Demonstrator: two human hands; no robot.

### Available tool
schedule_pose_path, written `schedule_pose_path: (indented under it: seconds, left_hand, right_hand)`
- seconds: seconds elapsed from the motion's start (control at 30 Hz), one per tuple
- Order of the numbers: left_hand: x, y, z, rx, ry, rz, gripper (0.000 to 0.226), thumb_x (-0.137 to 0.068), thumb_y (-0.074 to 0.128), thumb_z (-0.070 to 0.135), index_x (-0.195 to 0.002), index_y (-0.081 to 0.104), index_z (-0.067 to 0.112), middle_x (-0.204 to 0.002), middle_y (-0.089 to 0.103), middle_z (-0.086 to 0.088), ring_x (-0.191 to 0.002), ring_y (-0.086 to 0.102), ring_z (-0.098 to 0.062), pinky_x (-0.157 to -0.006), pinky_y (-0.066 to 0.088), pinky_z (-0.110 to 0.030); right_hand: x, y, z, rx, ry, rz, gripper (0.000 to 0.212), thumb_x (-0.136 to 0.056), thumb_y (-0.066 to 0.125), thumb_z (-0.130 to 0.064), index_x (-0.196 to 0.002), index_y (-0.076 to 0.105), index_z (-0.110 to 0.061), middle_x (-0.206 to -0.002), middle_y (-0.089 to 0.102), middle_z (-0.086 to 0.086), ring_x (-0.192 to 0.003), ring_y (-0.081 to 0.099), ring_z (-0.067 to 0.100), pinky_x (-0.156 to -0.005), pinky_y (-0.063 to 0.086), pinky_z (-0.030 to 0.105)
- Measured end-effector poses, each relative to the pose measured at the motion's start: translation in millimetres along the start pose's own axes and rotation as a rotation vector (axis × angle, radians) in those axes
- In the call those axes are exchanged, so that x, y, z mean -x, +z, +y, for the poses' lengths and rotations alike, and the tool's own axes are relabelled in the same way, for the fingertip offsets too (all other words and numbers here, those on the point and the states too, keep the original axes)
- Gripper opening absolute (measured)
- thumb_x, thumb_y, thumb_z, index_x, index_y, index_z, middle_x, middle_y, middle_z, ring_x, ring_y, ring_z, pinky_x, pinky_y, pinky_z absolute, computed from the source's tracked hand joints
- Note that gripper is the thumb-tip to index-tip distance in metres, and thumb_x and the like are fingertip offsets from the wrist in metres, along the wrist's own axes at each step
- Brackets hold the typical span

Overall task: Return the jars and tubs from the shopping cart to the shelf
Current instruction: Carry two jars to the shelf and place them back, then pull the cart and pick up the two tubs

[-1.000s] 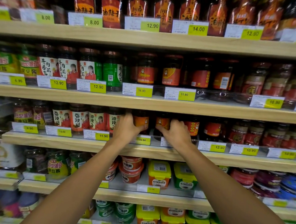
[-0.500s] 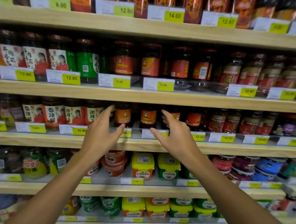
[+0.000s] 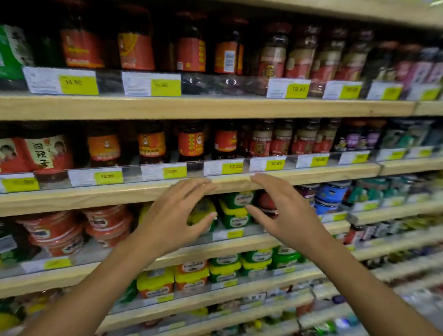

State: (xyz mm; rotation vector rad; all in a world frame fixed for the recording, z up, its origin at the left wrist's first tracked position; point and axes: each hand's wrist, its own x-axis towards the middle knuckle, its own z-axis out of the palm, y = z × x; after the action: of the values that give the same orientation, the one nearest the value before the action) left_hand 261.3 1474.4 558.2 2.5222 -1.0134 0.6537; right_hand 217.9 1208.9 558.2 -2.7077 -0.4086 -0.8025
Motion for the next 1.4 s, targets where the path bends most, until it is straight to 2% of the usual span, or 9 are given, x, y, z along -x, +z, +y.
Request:
schedule_pose_path:
  seconds: [0.17,0.3,0.4,0.7,0.9,1.03,1.17,1.3,1.4]
  left_hand:
    - [-39.7,49.3,46.8,0.023,0.162,-0.163,0.066,-0.094,0.037,0.067,-0.149,0.044,0.03,-0.153,0.043,0.011,-0.143,0.038,-0.014,-0.119,0.035,-0.039]
    - [-63.5,90.4,89.5,0.041,0.215,-0.292,0.076,-0.089,0.022,0.078,-0.153,0.032,0.039,-0.161,0.026,0.015,-0.15,0.023,-0.012,-0.125,0.022,-0.041]
    - [-79.7,119.5,126.1,0.079,0.27,-0.345,0.075,-0.09,0.022,0.078,-0.153,0.034,0.038,-0.162,0.025,0.015,-0.149,0.02,-0.012,-0.127,0.014,-0.04]
    - [-154.4,225.6,272.3,0.187,0.39,-0.456,0.083,-0.085,0.013,0.088,-0.156,0.02,0.045,-0.165,0.011,0.021,-0.153,0.009,-0.009,-0.126,0.018,-0.043]
    - [-182.5,287.4,360.5,0.279,0.439,-0.527,0.067,-0.095,0.034,0.073,-0.155,0.017,0.049,-0.162,0.007,0.026,-0.151,0.002,-0.004,-0.121,0.007,-0.031]
    - [-199.0,318.7,409.1,0.34,0.514,-0.534,0.064,-0.094,0.033,0.073,-0.153,0.022,0.049,-0.158,0.013,0.029,-0.146,0.008,0.005,-0.124,0.015,-0.034]
    - [-213.0,354.9,450.5,0.414,0.587,-0.551,0.062,-0.098,0.041,0.065,-0.154,0.025,0.044,-0.158,0.016,0.03,-0.14,0.006,0.013,-0.113,0.003,-0.014]
    - [-231.8,401.4,488.6,0.483,0.633,-0.585,0.061,-0.097,0.041,0.068,-0.153,0.028,0.045,-0.157,0.023,0.029,-0.146,0.019,0.005,-0.12,0.024,-0.026]
    - [-251.9,438.8,521.1,0.509,0.687,-0.606,0.064,-0.096,0.038,0.069,-0.153,0.03,0.042,-0.156,0.027,0.025,-0.146,0.023,0.002,-0.118,0.026,-0.025]
  right_hand:
    - [56.8,-19.5,52.6,0.105,0.119,-0.035,0.073,-0.095,0.042,-0.068,-0.152,0.044,-0.021,-0.154,0.046,-0.002,-0.143,0.041,0.016,-0.117,0.035,0.034]
    - [103.4,-33.9,101.9,0.14,0.205,-0.071,0.071,-0.097,0.041,-0.069,-0.153,0.041,-0.025,-0.156,0.043,-0.001,-0.144,0.04,0.021,-0.115,0.04,0.045]
    - [139.6,-46.5,138.6,0.144,0.252,-0.069,0.071,-0.098,0.043,-0.068,-0.151,0.044,-0.022,-0.156,0.044,0.002,-0.145,0.04,0.024,-0.114,0.04,0.047]
    - [252.1,-111.2,256.5,0.195,0.473,-0.051,0.071,-0.098,0.041,-0.07,-0.153,0.041,-0.025,-0.158,0.04,-0.001,-0.146,0.036,0.022,-0.12,0.033,0.044]
    - [314.8,-151.3,309.6,0.202,0.597,-0.028,0.067,-0.099,0.044,-0.066,-0.152,0.041,-0.025,-0.156,0.043,-0.001,-0.145,0.035,0.018,-0.118,0.03,0.036]
    - [350.7,-166.9,340.0,0.208,0.672,-0.041,0.068,-0.099,0.041,-0.068,-0.155,0.035,-0.029,-0.158,0.039,-0.005,-0.148,0.03,0.015,-0.12,0.018,0.025]
    - [385.1,-172.6,369.4,0.186,0.769,-0.015,0.068,-0.099,0.043,-0.066,-0.153,0.04,-0.025,-0.157,0.04,-0.004,-0.146,0.033,0.017,-0.119,0.03,0.034]
    - [416.7,-179.6,404.0,0.189,0.871,-0.021,0.071,-0.098,0.042,-0.068,-0.155,0.037,-0.026,-0.159,0.037,-0.004,-0.146,0.034,0.018,-0.118,0.036,0.038]
    - [435.1,-189.3,436.2,0.217,0.933,-0.019,0.07,-0.097,0.045,-0.067,-0.155,0.036,-0.027,-0.158,0.038,-0.006,-0.145,0.036,0.016,-0.115,0.039,0.037]
